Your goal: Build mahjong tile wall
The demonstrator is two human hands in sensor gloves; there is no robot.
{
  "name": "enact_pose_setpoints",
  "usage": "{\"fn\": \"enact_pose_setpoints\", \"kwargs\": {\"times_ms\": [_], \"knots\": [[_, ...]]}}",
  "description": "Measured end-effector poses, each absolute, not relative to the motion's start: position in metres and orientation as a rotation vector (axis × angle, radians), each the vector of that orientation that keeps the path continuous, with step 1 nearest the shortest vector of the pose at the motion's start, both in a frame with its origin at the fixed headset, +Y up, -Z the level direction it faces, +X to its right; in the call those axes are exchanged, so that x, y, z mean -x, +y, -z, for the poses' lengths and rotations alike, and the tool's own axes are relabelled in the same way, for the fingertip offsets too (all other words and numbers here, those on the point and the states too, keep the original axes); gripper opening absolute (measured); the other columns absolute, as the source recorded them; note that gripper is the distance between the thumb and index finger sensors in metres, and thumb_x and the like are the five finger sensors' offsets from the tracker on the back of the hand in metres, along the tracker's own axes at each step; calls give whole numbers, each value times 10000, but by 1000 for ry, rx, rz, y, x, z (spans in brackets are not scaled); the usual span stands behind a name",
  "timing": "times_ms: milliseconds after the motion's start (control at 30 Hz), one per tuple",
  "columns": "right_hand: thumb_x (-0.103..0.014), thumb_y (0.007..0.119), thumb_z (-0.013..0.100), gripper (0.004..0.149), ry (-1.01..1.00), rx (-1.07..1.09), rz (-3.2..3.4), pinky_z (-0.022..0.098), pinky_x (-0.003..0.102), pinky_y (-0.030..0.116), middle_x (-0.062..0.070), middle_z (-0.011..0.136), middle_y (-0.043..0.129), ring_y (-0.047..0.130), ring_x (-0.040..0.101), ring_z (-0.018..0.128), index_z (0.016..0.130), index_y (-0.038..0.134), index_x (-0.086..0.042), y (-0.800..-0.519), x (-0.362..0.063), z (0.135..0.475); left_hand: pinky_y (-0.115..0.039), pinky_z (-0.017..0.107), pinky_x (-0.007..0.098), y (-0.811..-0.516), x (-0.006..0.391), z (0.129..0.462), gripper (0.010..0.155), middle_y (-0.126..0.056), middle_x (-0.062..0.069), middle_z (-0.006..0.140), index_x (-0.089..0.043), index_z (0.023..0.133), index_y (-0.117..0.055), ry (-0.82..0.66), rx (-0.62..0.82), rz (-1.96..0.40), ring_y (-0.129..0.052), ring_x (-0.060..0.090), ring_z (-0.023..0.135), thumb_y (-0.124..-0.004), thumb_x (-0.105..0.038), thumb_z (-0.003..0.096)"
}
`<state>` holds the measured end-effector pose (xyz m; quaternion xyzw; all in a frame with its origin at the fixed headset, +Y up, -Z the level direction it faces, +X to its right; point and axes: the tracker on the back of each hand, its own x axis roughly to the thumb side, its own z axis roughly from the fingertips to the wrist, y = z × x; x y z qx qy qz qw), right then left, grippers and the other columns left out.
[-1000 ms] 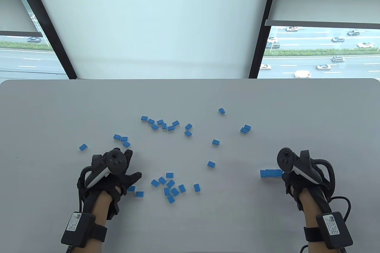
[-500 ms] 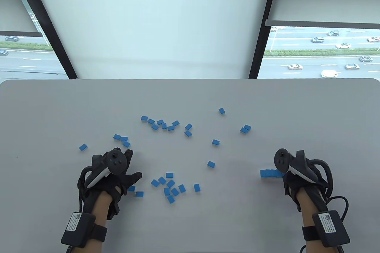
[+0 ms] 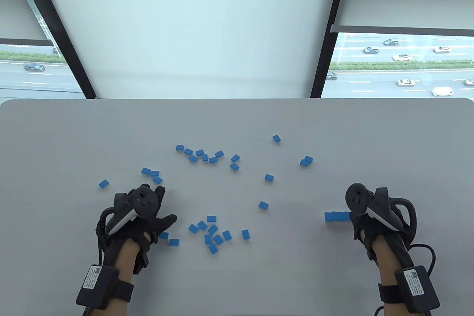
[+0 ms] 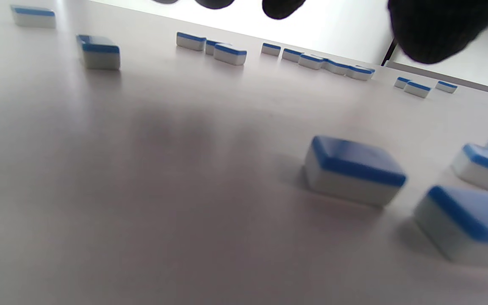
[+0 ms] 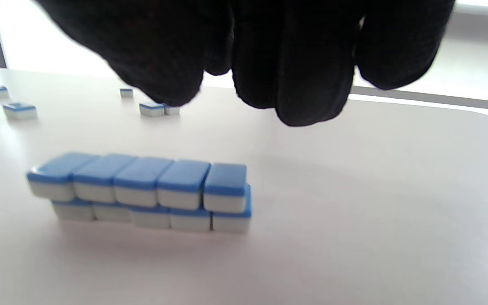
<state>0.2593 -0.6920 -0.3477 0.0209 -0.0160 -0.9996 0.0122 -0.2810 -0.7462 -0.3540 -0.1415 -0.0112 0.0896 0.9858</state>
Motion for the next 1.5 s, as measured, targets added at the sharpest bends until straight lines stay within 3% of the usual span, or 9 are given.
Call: {"fn": "enact_pose_setpoints", "kwargs": {"times_ms": [233,433,567,867,1167,1333,1500], "knots": [[-366,880,378,651,38,95,3162,537,521,764,57,880,777,934,295,604,963,624,-237,-657,-199,366,-297,684,761,-745,283,355,893,-273,87,1197,-347,1123,-345,-17,278,-181,-296,476,1077,-685,-719,385],[-357,874,386,651,66,203,3201,579,525,730,44,941,719,899,303,661,972,603,-271,-646,-139,378,-297,684,761,-746,283,355,894,-273,85,1197,-346,1123,-345,-17,283,-179,-297,476,1077,-684,-719,385],[-351,872,390,644,23,262,3250,591,525,720,33,958,707,889,307,679,971,601,-291,-662,-110,379,-296,684,762,-746,282,355,894,-273,87,1197,-348,1123,-344,-20,288,-178,-298,477,1076,-685,-719,385],[-306,874,395,660,-263,385,3047,602,523,706,-1,1021,633,868,312,712,971,563,-390,-736,-68,379,-296,683,762,-749,279,356,893,-275,86,1196,-350,1122,-346,-23,305,-165,-299,477,1076,-686,-720,383],[-270,873,401,626,-290,410,3025,576,498,731,-4,945,696,889,273,653,951,595,-380,-751,-60,379,-296,684,761,-748,278,356,893,-277,86,1196,-347,1122,-346,-23,304,-163,-299,477,1076,-686,-719,385],[-296,873,386,560,-289,384,3054,492,478,790,29,796,813,929,244,530,904,670,-233,-753,-61,379,-296,684,762,-748,278,356,894,-273,85,1198,-349,1122,-347,-25,304,-167,-300,477,1076,-686,-720,383],[-314,879,376,570,-281,414,3073,453,477,812,49,758,839,943,241,476,891,681,-173,-751,-61,376,-296,684,761,-749,277,355,891,-277,88,1196,-348,1122,-347,-23,310,-165,-300,476,1076,-685,-719,385]]}}
